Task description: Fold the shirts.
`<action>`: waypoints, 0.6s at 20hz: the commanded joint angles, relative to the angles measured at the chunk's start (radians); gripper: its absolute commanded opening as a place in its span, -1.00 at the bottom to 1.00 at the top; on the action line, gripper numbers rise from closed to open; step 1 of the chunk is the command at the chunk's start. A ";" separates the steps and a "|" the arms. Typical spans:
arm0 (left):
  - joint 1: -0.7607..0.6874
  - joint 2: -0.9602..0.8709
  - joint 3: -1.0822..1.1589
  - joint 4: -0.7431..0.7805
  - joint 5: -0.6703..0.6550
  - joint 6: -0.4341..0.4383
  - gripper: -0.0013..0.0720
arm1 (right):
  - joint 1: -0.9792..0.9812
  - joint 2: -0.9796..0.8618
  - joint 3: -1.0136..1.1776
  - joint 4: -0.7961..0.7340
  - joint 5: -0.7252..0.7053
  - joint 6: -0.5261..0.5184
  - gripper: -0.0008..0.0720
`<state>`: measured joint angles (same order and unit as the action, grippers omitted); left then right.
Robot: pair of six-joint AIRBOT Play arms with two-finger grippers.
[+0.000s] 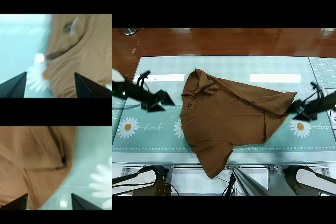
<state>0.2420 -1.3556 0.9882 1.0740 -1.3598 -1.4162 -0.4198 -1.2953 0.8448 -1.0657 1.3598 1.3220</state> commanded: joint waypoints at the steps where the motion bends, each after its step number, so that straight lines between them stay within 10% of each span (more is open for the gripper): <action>1: 0.050 0.061 -0.203 -0.063 0.025 0.029 0.96 | 0.019 0.077 -0.225 0.064 -0.093 -0.034 0.73; 12: 0.050 0.077 -0.347 -0.312 0.094 0.168 0.96 | 0.056 0.076 -0.238 0.248 -0.287 -0.019 0.22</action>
<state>0.2913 -1.2800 0.6544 0.7925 -1.2770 -1.2678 -0.3656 -1.2205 0.6106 -0.8879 1.1244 1.3022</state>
